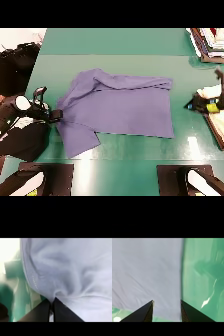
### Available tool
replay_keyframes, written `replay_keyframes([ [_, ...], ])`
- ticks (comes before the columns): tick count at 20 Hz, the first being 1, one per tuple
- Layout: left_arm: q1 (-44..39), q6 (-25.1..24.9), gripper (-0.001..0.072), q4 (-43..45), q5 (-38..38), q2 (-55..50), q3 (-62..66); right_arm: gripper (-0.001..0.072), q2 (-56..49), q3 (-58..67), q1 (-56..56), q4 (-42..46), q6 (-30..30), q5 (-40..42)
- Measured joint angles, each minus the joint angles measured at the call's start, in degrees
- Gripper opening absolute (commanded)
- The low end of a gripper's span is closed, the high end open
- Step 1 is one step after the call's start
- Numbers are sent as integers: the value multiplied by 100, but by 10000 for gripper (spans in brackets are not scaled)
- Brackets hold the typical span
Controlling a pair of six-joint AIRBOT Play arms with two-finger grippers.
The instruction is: Fold the shirts.
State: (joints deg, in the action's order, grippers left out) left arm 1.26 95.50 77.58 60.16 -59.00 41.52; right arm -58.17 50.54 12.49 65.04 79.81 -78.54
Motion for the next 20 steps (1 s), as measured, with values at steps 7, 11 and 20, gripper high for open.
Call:
replay_keyframes([
  [7,0,2,30,-127,33,271,269,435,138,-2140,704,-321,-160,157],
  [11,0,2,30,-151,48,297,295,298,-232,-2474,765,-1108,-428,400],
  [20,0,-24,29,-177,133,634,595,14,-74,-2293,785,-1528,-916,643],
])
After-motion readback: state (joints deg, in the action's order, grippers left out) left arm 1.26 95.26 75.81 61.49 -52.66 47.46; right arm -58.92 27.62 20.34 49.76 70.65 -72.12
